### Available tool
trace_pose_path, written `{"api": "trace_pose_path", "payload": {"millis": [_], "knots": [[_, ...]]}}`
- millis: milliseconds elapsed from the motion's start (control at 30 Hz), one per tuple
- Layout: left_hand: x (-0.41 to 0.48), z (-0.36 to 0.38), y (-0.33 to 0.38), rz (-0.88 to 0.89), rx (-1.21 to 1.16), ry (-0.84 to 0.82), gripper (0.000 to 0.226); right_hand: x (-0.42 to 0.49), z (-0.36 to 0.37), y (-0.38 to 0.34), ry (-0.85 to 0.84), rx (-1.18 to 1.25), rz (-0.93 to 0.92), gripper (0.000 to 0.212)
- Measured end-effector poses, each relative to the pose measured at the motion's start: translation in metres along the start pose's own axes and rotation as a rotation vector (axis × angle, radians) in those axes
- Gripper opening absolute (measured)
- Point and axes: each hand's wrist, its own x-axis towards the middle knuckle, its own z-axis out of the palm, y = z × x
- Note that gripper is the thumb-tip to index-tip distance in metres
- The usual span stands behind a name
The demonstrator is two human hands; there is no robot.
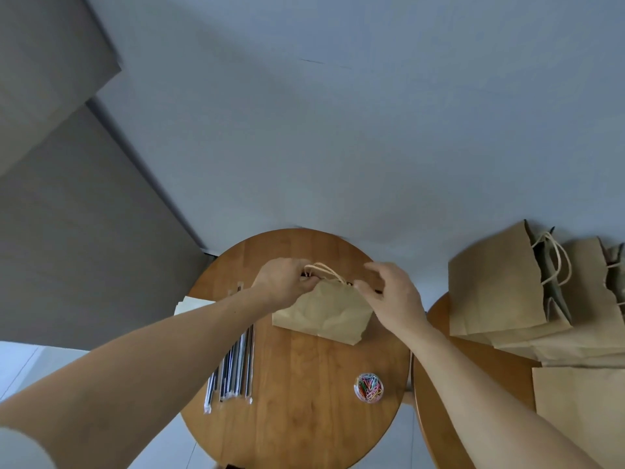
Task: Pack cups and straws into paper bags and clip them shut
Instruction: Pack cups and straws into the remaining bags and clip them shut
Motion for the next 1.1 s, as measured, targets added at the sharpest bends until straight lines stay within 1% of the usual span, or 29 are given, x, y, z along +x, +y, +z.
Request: {"api": "trace_pose_path", "payload": {"millis": [33, 100, 133, 167, 267, 300, 367, 467, 533, 600, 700, 800, 1100], "knots": [[0.003, 0.000, -0.001, 0.012, 0.011, 0.001, 0.026, -0.007, -0.001, 0.006, 0.108, 0.070, 0.046, 0.031], [0.007, 0.000, -0.002, 0.035, 0.023, 0.007, 0.030, -0.027, 0.003, 0.026, 0.300, 0.154, 0.148, 0.017], [0.008, 0.000, -0.002, 0.041, 0.025, 0.008, 0.031, -0.038, 0.008, 0.039, 0.313, 0.132, 0.202, 0.008], [0.010, 0.001, -0.004, 0.045, 0.025, 0.006, 0.031, -0.048, 0.014, 0.052, 0.232, 0.078, 0.258, 0.006], [0.012, 0.004, -0.008, 0.048, 0.022, -0.004, 0.029, -0.078, 0.045, 0.089, -0.297, -0.111, 0.399, 0.014], [0.012, 0.005, -0.009, 0.052, 0.020, -0.002, 0.028, -0.086, 0.056, 0.096, -0.412, -0.160, 0.418, 0.017], [0.013, 0.006, -0.010, 0.065, 0.019, 0.005, 0.028, -0.098, 0.077, 0.105, -0.516, -0.261, 0.433, 0.022], [0.013, 0.007, -0.010, 0.064, 0.004, 0.018, 0.026, -0.108, 0.098, 0.109, -0.586, -0.380, 0.471, 0.023], [0.010, 0.009, -0.011, 0.053, -0.008, 0.032, 0.023, -0.111, 0.104, 0.108, -0.593, -0.440, 0.487, 0.020], [0.008, 0.010, -0.012, 0.042, -0.023, 0.036, 0.022, -0.112, 0.110, 0.106, -0.560, -0.481, 0.485, 0.017], [0.006, 0.012, -0.013, 0.041, -0.036, 0.054, 0.018, -0.114, 0.118, 0.104, -0.485, -0.508, 0.481, 0.019], [0.006, 0.014, -0.013, 0.042, -0.030, 0.072, 0.020, -0.117, 0.120, 0.105, -0.454, -0.511, 0.471, 0.020], [0.006, 0.013, -0.013, 0.038, -0.053, 0.040, 0.020, -0.127, 0.107, 0.101, -0.320, -0.351, 0.469, 0.009]]}}
